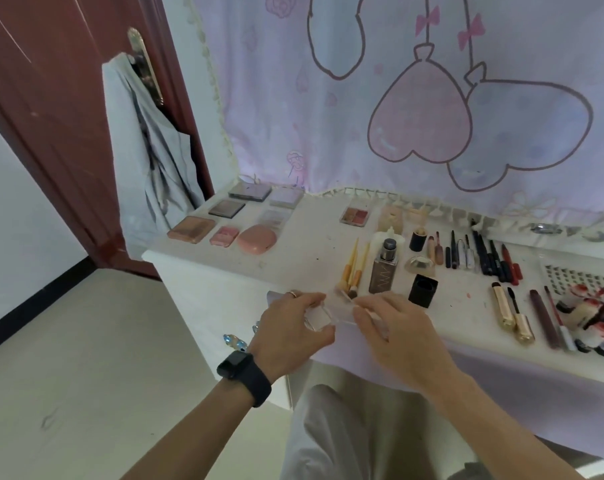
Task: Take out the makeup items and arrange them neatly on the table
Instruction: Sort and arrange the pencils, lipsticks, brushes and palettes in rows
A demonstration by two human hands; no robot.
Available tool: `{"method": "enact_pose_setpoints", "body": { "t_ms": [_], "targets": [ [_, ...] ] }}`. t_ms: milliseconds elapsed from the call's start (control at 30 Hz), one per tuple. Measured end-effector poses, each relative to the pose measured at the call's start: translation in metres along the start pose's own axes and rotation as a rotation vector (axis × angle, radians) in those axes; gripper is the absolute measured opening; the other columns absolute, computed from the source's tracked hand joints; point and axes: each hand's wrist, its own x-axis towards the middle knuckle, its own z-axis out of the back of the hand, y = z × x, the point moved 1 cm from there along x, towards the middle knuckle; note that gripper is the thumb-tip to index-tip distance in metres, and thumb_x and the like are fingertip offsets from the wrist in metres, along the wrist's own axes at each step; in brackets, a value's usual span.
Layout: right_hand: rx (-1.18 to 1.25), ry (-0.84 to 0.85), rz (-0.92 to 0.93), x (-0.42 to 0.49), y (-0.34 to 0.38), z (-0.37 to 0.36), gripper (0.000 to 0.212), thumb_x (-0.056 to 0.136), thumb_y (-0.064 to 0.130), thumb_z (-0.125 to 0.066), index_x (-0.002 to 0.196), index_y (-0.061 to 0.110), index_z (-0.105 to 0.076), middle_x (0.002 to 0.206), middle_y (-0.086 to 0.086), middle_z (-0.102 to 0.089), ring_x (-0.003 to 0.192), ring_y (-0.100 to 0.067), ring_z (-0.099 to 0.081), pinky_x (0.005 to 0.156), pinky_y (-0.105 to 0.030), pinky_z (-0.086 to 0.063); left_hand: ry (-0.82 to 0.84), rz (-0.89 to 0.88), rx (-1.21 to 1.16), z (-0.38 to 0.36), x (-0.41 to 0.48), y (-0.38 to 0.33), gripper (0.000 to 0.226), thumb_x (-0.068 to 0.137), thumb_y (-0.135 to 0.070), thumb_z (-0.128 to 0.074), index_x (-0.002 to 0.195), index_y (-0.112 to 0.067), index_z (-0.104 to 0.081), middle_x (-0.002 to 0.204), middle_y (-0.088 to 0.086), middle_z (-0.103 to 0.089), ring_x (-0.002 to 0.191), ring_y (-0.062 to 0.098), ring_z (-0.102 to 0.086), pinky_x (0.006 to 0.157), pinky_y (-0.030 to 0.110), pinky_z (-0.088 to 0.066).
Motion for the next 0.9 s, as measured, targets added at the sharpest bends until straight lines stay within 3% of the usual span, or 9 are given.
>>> {"method": "enact_pose_setpoints", "body": {
  "t_ms": [100, 233, 367, 533, 733, 900],
  "targets": [
    [-0.260, -0.097, 0.149, -0.016, -0.019, -0.013, 0.038, 0.098, 0.033, -0.054, 0.120, 0.008, -0.071, 0.120, -0.004, -0.071, 0.111, -0.022, -0.065, 0.094, -0.034, -0.055, -0.047, 0.058, 0.015, 0.006, 0.014, 0.013, 0.058, 0.079, -0.049, -0.072, 0.133, -0.032, -0.061, 0.118, -0.015, -0.063, 0.106, 0.003, -0.057, 0.093, 0.023, -0.049],
    [-0.441, -0.082, 0.177, -0.036, -0.044, -0.034, 0.044, 0.100, 0.032, -0.055, 0.135, 0.008, -0.064, 0.138, -0.008, -0.063, 0.126, -0.026, -0.061, 0.105, -0.045, -0.050, -0.143, 0.151, -0.070, 0.011, 0.052, 0.014, 0.061, 0.076, -0.059, -0.068, 0.129, -0.030, -0.064, 0.111, -0.016, -0.066, 0.099, 0.005, -0.061, 0.081, 0.021, -0.048],
    [-0.512, -0.114, 0.209, -0.042, -0.055, -0.044, 0.048, 0.102, 0.036, -0.052, 0.143, 0.011, -0.057, 0.148, -0.006, -0.055, 0.135, -0.025, -0.054, 0.109, -0.045, -0.045, -0.146, 0.179, 0.008, 0.003, 0.097, 0.006, 0.071, 0.072, -0.061, -0.057, 0.131, -0.022, -0.063, 0.120, -0.004, -0.070, 0.108, 0.018, -0.064, 0.080, 0.027, -0.047],
    [-0.617, -0.125, 0.247, -0.048, -0.064, -0.052, 0.057, 0.101, 0.042, -0.057, 0.150, 0.014, -0.048, 0.157, -0.007, -0.045, 0.142, -0.025, -0.047, 0.111, -0.046, -0.044, -0.069, 0.223, 0.178, -0.022, 0.146, 0.005, 0.043, 0.084, -0.050, -0.060, 0.111, -0.017, -0.067, 0.111, 0.007, -0.070, 0.104, 0.028, -0.060, 0.081, 0.038, -0.054],
    [-0.602, -0.170, 0.256, -0.049, -0.070, -0.057, 0.059, 0.102, 0.042, -0.055, 0.153, 0.015, -0.043, 0.160, -0.006, -0.040, 0.146, -0.024, -0.041, 0.117, -0.042, -0.033, -0.062, 0.232, 0.349, -0.044, 0.174, 0.001, 0.056, 0.089, -0.058, -0.051, 0.127, -0.018, -0.060, 0.129, 0.010, -0.055, 0.123, 0.030, -0.044, 0.091, 0.043, -0.045],
    [-0.587, -0.170, 0.244, -0.049, -0.068, -0.057, 0.058, 0.101, 0.041, -0.057, 0.152, 0.015, -0.046, 0.158, -0.005, -0.042, 0.145, -0.024, -0.043, 0.116, -0.042, -0.036, -0.067, 0.243, 0.246, -0.048, 0.170, 0.011, 0.071, 0.085, -0.069, -0.050, 0.141, -0.025, -0.052, 0.137, 0.008, -0.055, 0.130, 0.030, -0.040, 0.102, 0.046, -0.041]
  ]
}}
